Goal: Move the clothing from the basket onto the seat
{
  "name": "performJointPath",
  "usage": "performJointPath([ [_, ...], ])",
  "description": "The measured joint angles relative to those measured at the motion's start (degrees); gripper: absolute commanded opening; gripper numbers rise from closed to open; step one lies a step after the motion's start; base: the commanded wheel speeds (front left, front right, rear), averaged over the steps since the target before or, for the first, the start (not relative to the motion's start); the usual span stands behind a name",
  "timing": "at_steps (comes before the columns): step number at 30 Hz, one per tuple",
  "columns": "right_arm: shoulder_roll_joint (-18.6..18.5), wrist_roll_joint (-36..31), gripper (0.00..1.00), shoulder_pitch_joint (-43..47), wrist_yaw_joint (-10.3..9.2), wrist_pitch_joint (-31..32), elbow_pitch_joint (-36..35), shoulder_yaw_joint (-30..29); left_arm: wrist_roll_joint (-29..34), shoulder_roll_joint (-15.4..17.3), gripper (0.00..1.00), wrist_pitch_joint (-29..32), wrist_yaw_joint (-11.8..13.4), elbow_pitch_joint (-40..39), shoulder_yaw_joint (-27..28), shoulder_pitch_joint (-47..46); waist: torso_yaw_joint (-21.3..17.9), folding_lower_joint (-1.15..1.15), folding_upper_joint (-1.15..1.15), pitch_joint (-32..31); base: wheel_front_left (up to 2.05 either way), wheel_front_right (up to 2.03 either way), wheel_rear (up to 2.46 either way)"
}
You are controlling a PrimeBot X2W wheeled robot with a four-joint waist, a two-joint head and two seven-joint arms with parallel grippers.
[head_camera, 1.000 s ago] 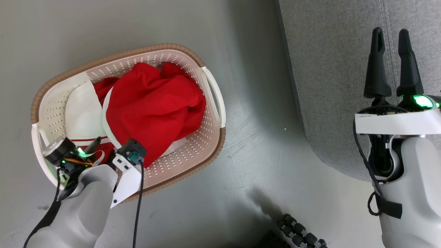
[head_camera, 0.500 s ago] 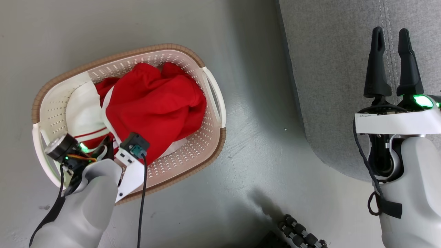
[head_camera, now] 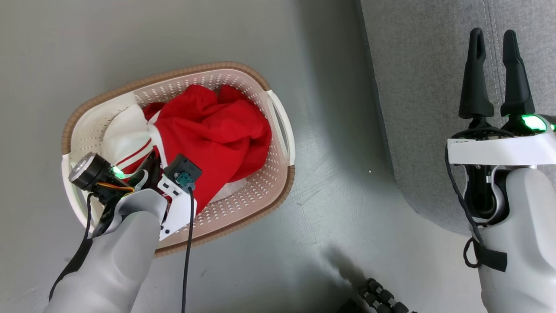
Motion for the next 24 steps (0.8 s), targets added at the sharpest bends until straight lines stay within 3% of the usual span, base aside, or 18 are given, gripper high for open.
performJointPath([
  [24, -0.04, -3.02, 1.00, 0.10, 0.00, 0.00, 0.77, -1.49, -6.42, -1.56, 0.00, -11.15, 3.43, -8.78, 4.56, 2.81, 4.25, 0.00, 0.00, -5.86, 0.00, 0.00, 0.00],
])
